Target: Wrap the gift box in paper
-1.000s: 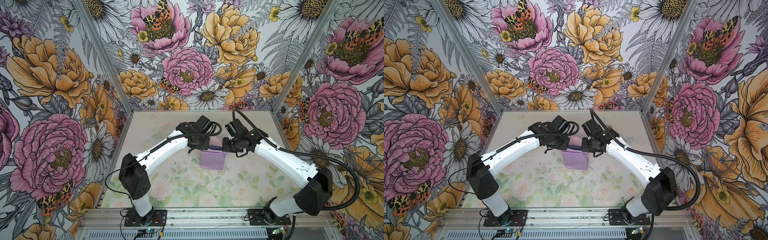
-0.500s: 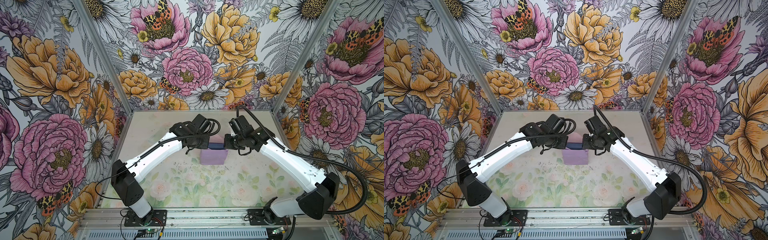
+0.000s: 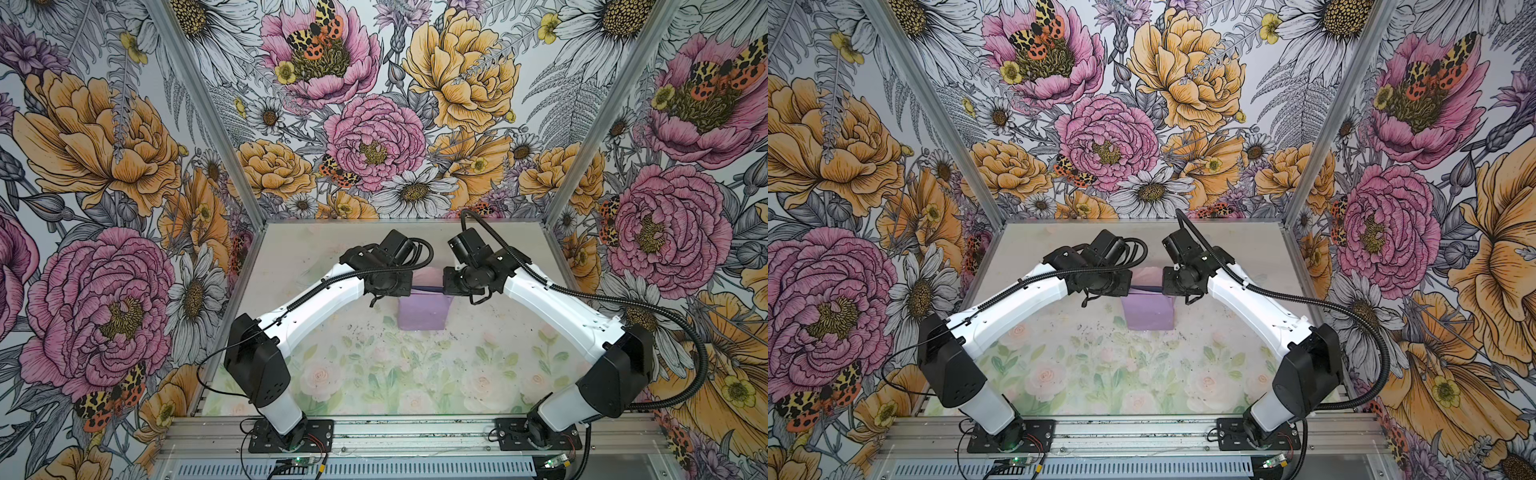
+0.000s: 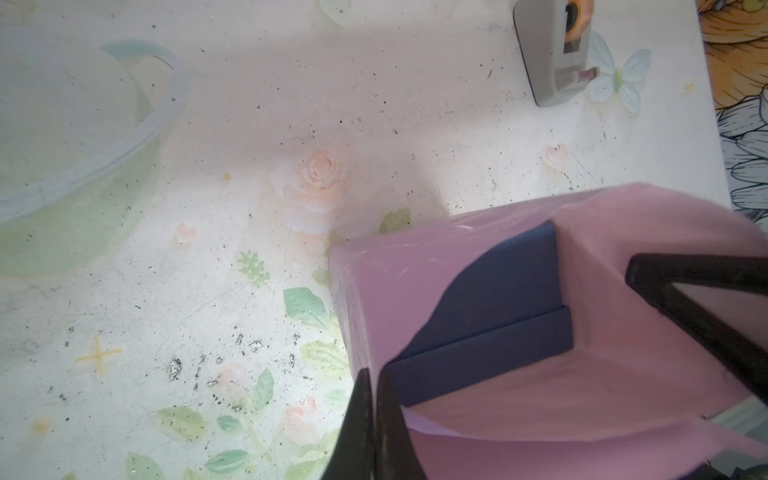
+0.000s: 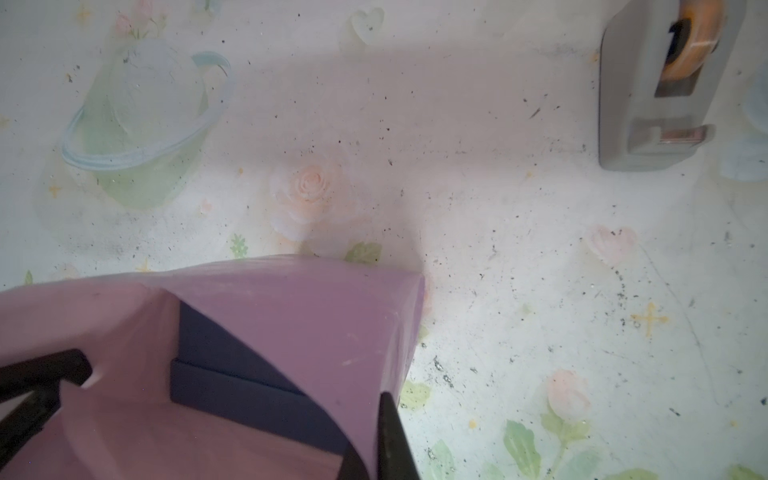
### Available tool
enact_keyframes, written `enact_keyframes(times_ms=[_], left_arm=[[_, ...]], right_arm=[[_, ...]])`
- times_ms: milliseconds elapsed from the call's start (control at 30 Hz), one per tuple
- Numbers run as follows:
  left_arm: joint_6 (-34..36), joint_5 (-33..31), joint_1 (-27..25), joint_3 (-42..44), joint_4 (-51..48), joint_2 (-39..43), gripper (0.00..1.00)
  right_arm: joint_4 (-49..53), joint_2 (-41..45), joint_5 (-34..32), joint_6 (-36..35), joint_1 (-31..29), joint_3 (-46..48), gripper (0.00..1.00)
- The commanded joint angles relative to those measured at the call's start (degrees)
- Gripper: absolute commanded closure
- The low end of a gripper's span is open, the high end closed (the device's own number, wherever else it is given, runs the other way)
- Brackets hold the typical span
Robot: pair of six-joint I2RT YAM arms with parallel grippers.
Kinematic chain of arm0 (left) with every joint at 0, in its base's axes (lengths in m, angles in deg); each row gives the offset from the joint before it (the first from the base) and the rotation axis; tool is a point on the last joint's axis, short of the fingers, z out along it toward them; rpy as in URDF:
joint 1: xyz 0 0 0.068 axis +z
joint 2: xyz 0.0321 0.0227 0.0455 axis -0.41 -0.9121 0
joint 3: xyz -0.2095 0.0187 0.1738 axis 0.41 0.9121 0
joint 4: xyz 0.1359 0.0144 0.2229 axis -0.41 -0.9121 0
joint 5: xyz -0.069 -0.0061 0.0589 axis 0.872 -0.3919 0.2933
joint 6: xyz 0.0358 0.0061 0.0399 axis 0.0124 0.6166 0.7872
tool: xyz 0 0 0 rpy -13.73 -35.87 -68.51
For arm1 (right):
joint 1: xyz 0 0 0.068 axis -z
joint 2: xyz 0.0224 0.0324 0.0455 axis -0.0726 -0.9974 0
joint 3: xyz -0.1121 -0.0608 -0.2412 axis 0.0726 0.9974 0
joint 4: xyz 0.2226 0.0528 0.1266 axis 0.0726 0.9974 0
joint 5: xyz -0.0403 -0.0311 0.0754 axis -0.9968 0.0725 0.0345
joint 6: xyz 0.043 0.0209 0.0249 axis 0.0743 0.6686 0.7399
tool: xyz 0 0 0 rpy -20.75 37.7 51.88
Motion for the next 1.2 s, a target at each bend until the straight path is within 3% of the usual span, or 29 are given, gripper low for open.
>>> enact_keyframes(times_ms=[0, 100, 233, 333, 533, 733, 933, 1167], left_arm=[[1.2, -0.8, 0.7, -2.2, 2.6, -1.5, 1.00], [1.3, -0.6, 0.7, -2.5, 3.0, -2.8, 0.98], [1.7, -0.8, 1.1, -4.3, 3.0, -2.9, 0.76], [2.4, -1.4, 1.3, -6.1, 3.1, -1.5, 0.58], [2.7, 0.5, 2.8, -3.1, 7.5, 5.3, 0.37], [5.9, 1.3, 3.0, 15.0, 25.7, 18.8, 0.17], [9.7, 9.5, 3.9, 37.5, 51.6, 31.7, 0.16], [18.1, 14.5, 3.9, 48.4, 61.0, 33.6, 0.15]], right_arm=[[-0.4, -1.5, -1.3, -1.5, 0.8, -1.7, 1.00], [-0.9, -2.6, -1.7, -2.0, 1.3, -2.0, 1.00], [-0.9, -1.4, -1.9, -3.4, 1.4, -3.9, 0.72], [-1.6, 1.9, -1.6, -5.5, 1.6, -4.7, 0.58], [-8.7, 12.4, 1.4, -10.1, 2.6, 2.7, 0.54], [-26.3, 25.7, 6.5, -14.9, 3.0, 20.4, 0.46], [-43.3, 34.2, 13.1, -18.9, 3.3, 34.4, 0.41], [-66.1, 45.4, 14.2, -28.7, 3.5, 53.1, 0.34]])
